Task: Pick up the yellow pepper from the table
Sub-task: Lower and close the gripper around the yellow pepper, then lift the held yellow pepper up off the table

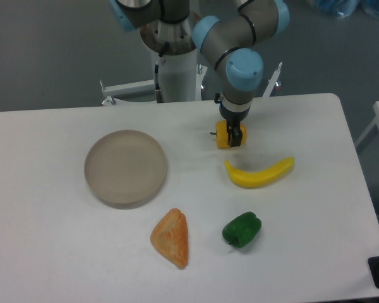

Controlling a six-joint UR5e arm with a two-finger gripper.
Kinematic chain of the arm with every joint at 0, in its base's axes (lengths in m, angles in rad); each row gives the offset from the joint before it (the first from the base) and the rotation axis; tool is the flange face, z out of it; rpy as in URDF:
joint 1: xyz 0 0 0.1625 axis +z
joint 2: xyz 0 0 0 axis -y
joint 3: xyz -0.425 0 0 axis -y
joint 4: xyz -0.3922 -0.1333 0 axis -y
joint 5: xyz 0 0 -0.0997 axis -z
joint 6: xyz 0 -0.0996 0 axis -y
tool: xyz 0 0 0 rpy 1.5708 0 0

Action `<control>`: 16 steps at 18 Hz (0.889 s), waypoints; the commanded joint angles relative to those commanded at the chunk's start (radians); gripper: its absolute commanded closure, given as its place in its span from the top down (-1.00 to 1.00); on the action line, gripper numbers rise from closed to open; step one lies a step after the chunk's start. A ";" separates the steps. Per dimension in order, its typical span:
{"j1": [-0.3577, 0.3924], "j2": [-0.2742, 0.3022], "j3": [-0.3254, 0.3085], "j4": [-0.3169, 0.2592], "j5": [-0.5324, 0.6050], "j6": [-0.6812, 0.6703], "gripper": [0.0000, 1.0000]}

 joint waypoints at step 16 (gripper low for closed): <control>0.025 0.008 0.155 -0.129 0.002 -0.176 -0.44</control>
